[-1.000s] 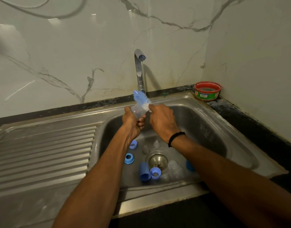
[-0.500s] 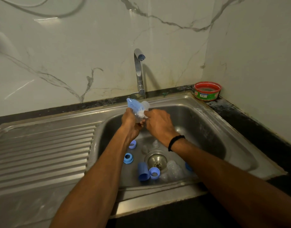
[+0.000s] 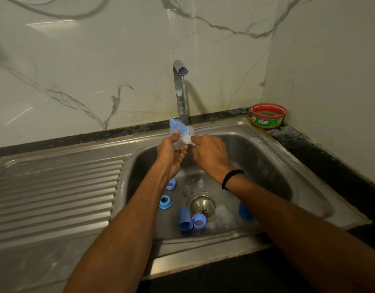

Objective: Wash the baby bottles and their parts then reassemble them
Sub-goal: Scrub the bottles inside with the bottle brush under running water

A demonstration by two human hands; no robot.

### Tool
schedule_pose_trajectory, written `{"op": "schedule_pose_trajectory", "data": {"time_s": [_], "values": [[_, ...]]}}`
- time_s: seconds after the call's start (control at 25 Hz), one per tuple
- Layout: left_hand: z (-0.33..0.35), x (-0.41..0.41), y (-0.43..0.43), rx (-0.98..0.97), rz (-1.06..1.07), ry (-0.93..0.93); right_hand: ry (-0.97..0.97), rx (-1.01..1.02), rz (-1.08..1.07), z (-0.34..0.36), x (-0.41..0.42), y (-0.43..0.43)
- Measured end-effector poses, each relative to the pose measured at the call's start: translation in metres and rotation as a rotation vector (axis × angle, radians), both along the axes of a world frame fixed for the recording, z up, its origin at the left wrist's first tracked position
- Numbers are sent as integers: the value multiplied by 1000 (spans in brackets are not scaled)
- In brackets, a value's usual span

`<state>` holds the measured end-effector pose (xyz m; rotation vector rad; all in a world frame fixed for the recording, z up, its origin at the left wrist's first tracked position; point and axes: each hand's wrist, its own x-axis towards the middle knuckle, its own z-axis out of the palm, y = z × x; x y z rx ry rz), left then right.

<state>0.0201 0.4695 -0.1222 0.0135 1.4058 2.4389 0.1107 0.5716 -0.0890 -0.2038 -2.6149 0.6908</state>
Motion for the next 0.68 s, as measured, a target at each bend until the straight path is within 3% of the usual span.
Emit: {"op": "schedule_pose_trajectory", "data": {"time_s": [0.2, 0.36, 0.68], "values": [[8, 0, 8, -110, 128, -69, 62, 81, 23, 4, 4, -6], [3, -2, 5, -160, 129, -87, 59, 19, -70, 2, 3, 1], [6, 0, 11, -126, 205, -62, 11, 46, -25, 1, 2, -8]]}}
